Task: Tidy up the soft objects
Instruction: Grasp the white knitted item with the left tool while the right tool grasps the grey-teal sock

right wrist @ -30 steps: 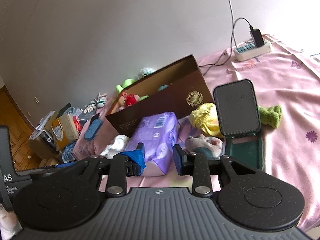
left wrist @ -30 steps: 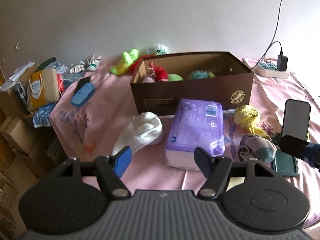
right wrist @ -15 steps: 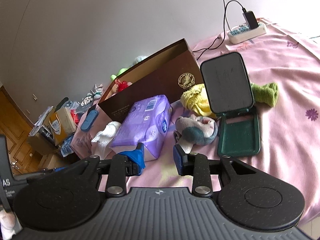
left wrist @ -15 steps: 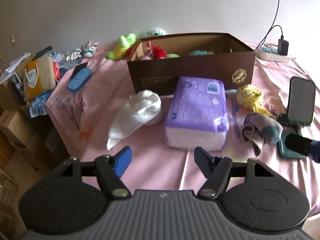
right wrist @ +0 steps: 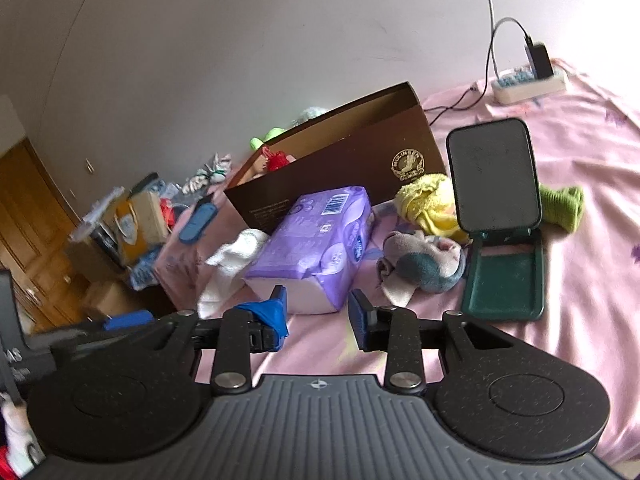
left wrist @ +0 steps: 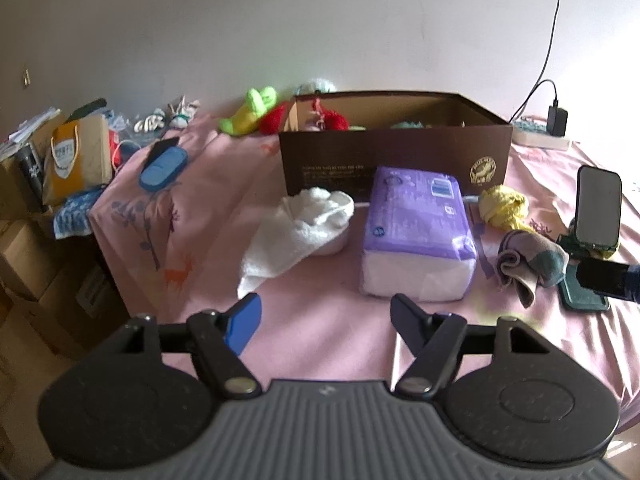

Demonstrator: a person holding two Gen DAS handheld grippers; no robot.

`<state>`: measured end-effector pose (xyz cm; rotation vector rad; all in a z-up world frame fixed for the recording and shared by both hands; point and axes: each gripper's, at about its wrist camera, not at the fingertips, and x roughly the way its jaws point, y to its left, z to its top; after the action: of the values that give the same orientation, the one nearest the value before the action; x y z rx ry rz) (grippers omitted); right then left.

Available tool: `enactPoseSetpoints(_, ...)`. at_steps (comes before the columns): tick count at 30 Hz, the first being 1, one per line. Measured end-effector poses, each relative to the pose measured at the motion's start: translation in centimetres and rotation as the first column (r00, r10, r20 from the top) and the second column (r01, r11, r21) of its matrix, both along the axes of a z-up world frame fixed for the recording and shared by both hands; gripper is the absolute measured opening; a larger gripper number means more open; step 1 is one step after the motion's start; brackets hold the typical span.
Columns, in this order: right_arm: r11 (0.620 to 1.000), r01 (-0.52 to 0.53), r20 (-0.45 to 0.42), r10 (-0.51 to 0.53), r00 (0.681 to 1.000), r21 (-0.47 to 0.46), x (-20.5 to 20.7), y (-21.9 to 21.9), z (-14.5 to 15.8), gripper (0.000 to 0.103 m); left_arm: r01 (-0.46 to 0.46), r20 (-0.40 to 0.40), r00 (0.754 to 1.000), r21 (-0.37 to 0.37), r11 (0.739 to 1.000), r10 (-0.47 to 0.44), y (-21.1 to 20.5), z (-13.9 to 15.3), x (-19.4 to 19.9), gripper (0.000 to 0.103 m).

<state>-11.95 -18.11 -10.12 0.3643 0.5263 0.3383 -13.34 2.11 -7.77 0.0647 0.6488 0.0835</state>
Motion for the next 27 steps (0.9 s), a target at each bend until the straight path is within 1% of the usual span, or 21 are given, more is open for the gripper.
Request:
enactPoseSetpoints(4,1.000,0.004,-0.007,-0.004,1.000,-0.026,1.0,0.1,-0.7,0.017,0.017,0.020,1.000,0.008,1.000,-0.017,0.9,-0.3,0.8,0.075)
enactPoseSetpoints(6,0.999,-0.001,-0.011,0.001,1.000,-0.041,1.6,0.2,-1.1,0.017,0.026,0.037,0.999,-0.003,1.000,-0.026,1.4,-0.2,1.4,0.076)
enactPoseSetpoints(9,0.999,-0.007,-0.004,0.007,1.000,-0.048,2.2,0.2,-1.3,0.018,0.044,0.056,0.998,-0.049,0.998,-0.041,2.3,-0.2,2.6,0.084)
enactPoseSetpoints(10,0.998,-0.021,0.006,0.021,1.000,-0.057,3.0,0.3,-1.4,0.018,0.051,0.063,0.997,-0.065,0.997,-0.047,2.5,-0.2,3.0,0.090)
enactPoseSetpoints(12,0.997,-0.038,0.018,0.039,0.999,-0.072,3.9,0.5,-1.4,0.018,0.069,0.085,0.995,-0.105,0.992,-0.060,2.9,0.0,4.0,0.090)
enactPoseSetpoints(14,0.995,-0.047,0.025,0.050,0.998,-0.082,4.4,0.7,-1.3,0.018,0.084,0.091,0.993,-0.137,0.987,-0.072,3.2,0.1,5.2,0.091)
enactPoseSetpoints(15,0.991,-0.071,0.037,0.075,0.996,-0.111,5.5,1.1,-1.3,0.018,0.083,0.090,0.993,-0.151,0.985,-0.071,3.4,0.0,6.0,0.091)
enactPoseSetpoints(18,0.985,-0.097,0.032,0.102,0.994,-0.146,7.1,1.7,-1.1,0.018,0.064,0.062,0.997,-0.191,0.979,-0.053,4.0,-0.5,8.6,0.091)
enactPoseSetpoints(22,0.975,-0.125,-0.001,0.127,0.992,-0.184,8.8,2.0,-0.8,0.019,0.021,-0.004,1.000,-0.257,0.966,-0.022,5.3,-1.3,12.2,0.092)
enactPoseSetpoints(24,0.968,-0.146,-0.031,0.143,0.989,-0.205,9.4,2.0,-0.6,0.019,0.003,-0.036,0.999,-0.266,0.964,-0.013,5.6,-1.5,13.6,0.092)
enactPoseSetpoints(27,0.954,-0.165,-0.068,0.153,0.986,-0.249,10.0,2.3,0.2,0.019,-0.008,-0.085,0.996,-0.247,0.969,-0.013,5.7,-1.8,15.3,0.092)
